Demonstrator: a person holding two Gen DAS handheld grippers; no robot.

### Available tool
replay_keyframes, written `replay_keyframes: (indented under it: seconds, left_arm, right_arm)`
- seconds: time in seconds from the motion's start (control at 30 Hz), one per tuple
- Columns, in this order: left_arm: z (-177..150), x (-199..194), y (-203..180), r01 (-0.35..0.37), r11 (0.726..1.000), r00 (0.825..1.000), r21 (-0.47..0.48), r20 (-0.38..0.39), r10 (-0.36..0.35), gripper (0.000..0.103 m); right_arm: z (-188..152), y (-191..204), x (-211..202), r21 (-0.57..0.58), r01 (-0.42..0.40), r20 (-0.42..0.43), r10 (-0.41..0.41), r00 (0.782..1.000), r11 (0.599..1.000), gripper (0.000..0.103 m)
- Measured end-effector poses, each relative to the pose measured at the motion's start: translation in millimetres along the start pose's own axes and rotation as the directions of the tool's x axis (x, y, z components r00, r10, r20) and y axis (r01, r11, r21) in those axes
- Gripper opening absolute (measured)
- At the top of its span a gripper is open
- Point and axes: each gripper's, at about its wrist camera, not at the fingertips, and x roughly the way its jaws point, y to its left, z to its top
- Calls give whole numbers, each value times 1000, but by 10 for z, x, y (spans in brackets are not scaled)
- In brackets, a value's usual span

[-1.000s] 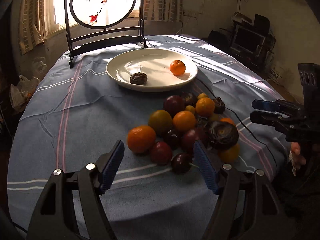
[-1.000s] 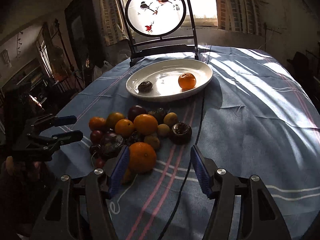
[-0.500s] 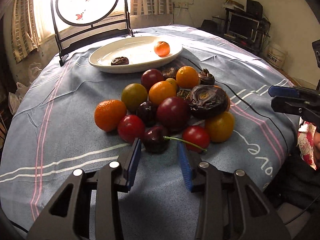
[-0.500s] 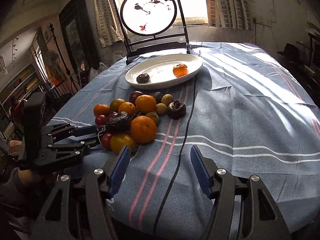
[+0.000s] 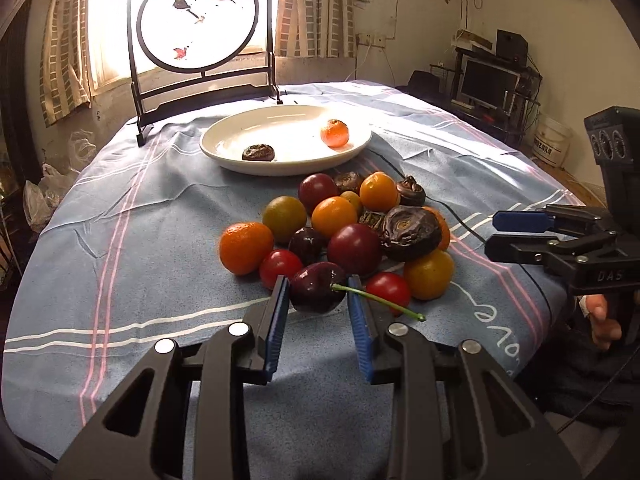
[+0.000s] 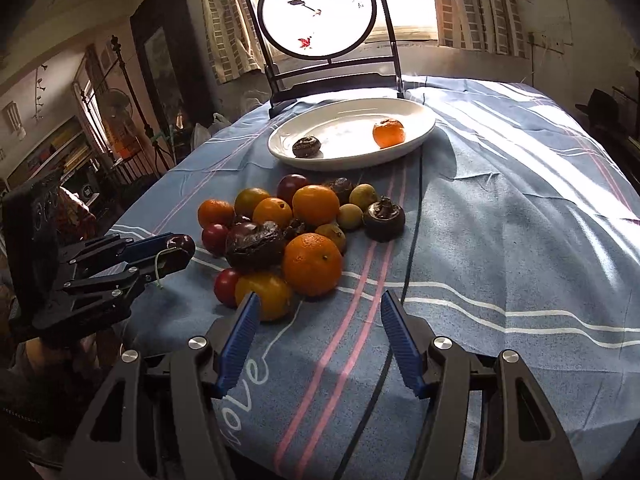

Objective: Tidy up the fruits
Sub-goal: 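Grasp a dark red stemmed cherry with the left tool while the right tool grasps a brown dried fruit, then place the cherry on the plate with the left tool while the right tool places the brown fruit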

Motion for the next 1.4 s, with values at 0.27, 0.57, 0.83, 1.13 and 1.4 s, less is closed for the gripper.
replay_keyframes:
  seconds: [0.27,0.57,0.83,1.13,1.4]
  left_arm:
    - [2,-48,125,-4,999,1000,-38,5,4,29]
    - [-27,-31,186,4,998,1000,-61,0,-4,29]
    - [-4,-63,252,13,996,1000,-85,21,-11,29]
    - [558,172,394,85,992,996,-90,9,-84,29]
    - [1520,1127,815,97,978,990,-186,-81,-114,29]
  right_arm:
    - [240,549,183,-224,61,40,-53,998,973,63]
    - [272,715,475,-302,99,-19,-109,994,948,43]
    - [364,435,105,-175,13,81,2,997,985,43]
    - [969,-63,113,-25,-49,124,51,991,999,43]
    - [1785,-370,930,59,-17,53,13,998,998,43]
